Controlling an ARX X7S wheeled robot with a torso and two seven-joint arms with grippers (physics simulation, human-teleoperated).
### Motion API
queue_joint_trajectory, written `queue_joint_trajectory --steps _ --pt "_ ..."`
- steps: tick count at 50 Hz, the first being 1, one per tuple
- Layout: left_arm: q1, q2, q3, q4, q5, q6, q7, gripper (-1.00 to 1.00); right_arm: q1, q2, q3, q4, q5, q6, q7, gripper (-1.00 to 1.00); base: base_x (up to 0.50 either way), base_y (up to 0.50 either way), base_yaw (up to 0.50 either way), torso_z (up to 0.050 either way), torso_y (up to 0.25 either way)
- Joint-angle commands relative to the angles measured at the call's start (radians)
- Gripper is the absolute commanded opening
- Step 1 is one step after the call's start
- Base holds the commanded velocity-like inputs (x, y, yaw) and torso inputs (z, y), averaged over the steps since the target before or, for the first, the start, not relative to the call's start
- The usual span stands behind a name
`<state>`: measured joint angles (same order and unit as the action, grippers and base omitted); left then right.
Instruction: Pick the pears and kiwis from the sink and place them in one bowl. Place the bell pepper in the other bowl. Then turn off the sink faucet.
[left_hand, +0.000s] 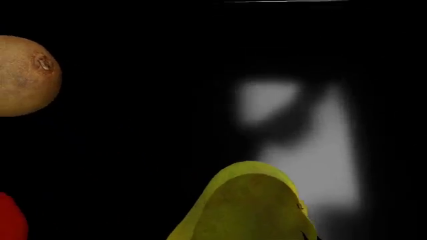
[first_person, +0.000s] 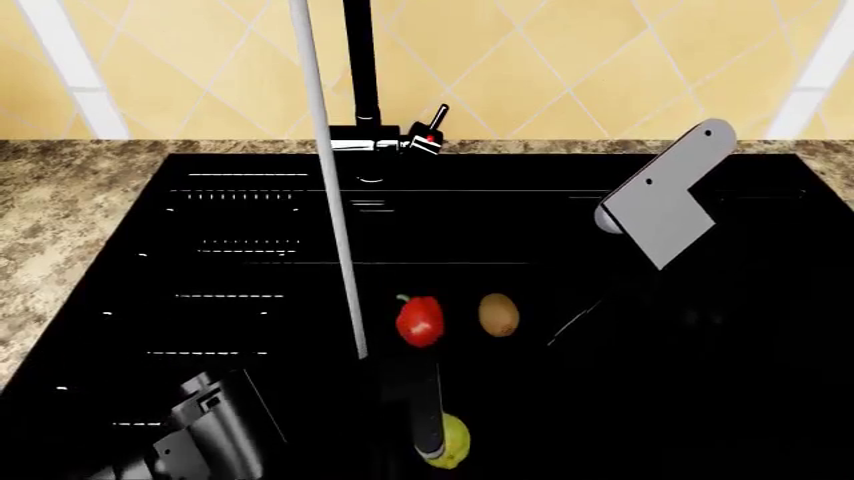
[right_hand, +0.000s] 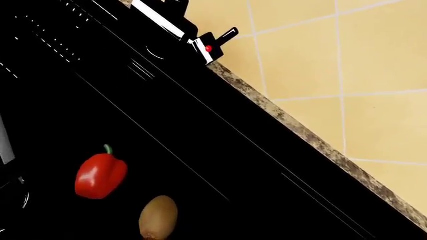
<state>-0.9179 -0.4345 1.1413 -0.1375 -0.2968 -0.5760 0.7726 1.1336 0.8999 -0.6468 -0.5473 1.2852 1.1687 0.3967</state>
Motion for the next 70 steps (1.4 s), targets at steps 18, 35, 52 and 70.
queue_joint_trajectory --steps 18,35,52,70 --pt "0.117 -0.151 -0.171 0.268 -0.043 0.165 -0.152 -1.0 0.012 0.007 0.0 -0.013 0.015 -0.001 0.011 1.0 0.0 0.0 0.0 0.0 -0.005" --pt "0.056 -0.208 -0.454 0.479 -0.186 0.125 -0.371 -1.0 0.115 -0.069 0.055 0.162 0.112 0.054 0.167 1.0 0.0 0.0 0.0 0.0 0.0" --pt "0.063 -0.125 -0.616 0.431 -0.084 0.167 -0.705 -1.0 0.091 -0.099 -0.001 0.206 0.042 0.031 0.122 1.0 0.0 0.0 0.0 0.0 0.0" --pt "0.248 -0.14 -0.754 0.538 0.017 0.194 -1.024 -1.0 0.218 -0.351 -0.194 0.483 -0.215 -0.046 -0.068 1.0 0.0 0.0 0.0 0.0 0.0"
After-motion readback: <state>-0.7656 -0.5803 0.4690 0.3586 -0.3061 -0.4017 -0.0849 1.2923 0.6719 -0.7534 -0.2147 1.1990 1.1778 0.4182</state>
